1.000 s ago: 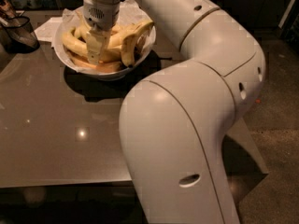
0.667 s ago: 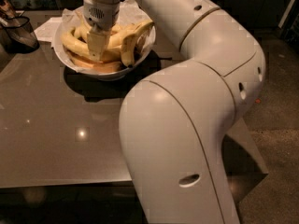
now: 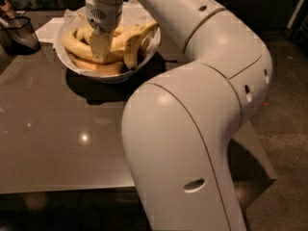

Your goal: Pick banana from white bowl

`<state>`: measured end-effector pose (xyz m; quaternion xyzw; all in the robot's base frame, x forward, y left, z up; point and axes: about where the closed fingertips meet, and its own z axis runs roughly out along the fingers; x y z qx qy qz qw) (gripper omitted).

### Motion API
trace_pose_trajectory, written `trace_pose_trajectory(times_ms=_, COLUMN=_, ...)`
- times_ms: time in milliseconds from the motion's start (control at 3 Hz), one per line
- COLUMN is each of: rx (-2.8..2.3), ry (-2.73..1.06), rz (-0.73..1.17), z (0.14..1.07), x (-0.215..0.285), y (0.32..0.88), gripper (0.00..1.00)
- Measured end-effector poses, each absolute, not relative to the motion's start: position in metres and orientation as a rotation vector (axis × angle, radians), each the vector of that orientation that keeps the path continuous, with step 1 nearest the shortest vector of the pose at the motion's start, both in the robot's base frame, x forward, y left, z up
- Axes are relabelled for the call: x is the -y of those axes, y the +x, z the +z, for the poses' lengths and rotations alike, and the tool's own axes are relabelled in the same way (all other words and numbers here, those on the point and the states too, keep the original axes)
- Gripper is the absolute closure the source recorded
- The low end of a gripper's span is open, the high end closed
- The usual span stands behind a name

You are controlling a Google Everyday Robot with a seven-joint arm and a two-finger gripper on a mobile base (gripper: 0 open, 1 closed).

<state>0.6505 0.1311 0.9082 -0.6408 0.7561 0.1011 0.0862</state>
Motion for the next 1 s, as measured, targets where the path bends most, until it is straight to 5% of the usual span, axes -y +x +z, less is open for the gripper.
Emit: trace_pose_trajectory(times_ms=1000, rx=-2.113, ry=-1.906, rz=0.235, z=0.934, x=-0.127, y=0.65, gripper=1.0)
